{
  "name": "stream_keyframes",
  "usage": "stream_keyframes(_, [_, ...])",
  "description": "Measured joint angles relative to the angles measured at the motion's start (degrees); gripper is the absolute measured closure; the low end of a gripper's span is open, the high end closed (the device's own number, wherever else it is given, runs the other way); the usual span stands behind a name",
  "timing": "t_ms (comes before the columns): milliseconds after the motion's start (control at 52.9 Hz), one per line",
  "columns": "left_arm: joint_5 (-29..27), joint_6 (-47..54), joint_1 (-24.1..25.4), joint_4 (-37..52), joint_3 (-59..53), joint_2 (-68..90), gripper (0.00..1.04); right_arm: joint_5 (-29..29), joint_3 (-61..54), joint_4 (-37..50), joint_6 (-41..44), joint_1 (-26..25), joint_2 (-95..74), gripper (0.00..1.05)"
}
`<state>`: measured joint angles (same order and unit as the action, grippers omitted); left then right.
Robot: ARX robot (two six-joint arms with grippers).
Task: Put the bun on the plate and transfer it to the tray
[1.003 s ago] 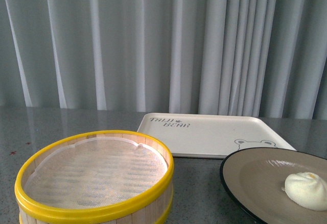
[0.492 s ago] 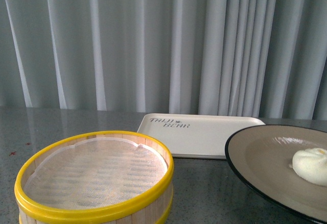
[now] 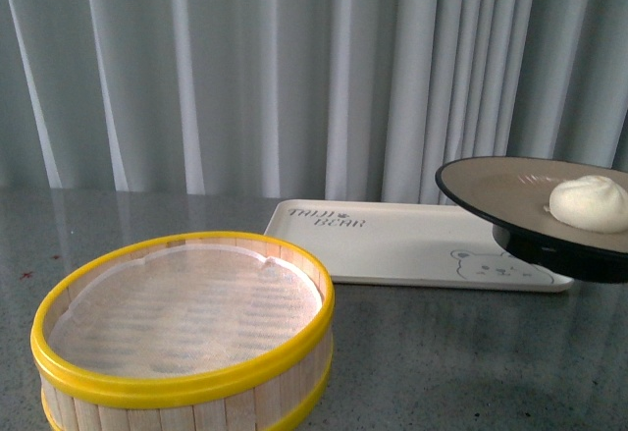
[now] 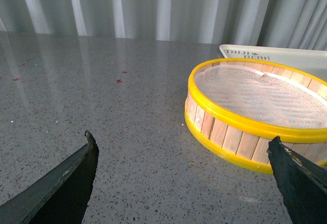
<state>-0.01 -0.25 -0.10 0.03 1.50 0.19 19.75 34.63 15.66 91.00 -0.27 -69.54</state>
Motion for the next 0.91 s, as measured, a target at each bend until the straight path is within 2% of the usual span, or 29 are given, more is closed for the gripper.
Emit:
stream_keyframes(113, [0.00,0.00,0.00,0.00,0.00,0.00,0.07,3.80,6.23,-0.76,3.98,-2.45,-7.23,1.02])
stream_keyframes(359, [0.00,0.00,0.00,0.00,0.00,0.00,0.07,4.57,13.92,-0.66,7.06,-4.00,-17.49,1.02])
stream_keyframes(624, [0.00,0.00,0.00,0.00,0.00,0.00,0.07,4.39,23.30,-0.63,8.00,-3.82,-27.89,1.02])
stream_keyframes(908, [0.00,-0.02,0.00,0.00,0.00,0.00,0.07,4.81,32.59,-1.64,5.46,-2.27,-35.67,1.02])
